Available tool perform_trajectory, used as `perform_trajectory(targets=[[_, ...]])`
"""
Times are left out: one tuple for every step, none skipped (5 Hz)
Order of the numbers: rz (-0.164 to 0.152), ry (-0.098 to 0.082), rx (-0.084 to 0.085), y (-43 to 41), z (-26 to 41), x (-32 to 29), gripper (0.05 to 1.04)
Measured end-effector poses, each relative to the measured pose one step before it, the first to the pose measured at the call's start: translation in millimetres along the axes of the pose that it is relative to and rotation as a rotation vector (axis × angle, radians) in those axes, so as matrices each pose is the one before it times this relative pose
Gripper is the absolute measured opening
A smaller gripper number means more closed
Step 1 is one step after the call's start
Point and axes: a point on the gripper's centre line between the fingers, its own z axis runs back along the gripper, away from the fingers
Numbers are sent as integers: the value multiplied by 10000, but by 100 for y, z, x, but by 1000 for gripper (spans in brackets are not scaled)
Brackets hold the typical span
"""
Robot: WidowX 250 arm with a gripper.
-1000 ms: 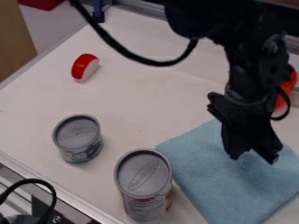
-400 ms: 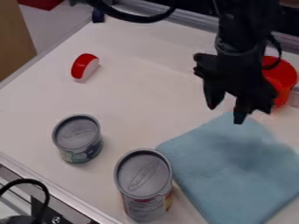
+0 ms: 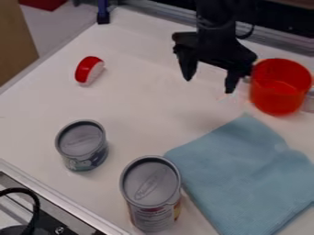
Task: Move the blue cloth to the right bottom of the table.
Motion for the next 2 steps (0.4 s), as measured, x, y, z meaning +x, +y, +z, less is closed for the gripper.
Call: perform_trajectory(targets=[[949, -28, 332, 2553, -1094, 1927, 997], [773, -91, 238, 1433, -532, 1131, 997]])
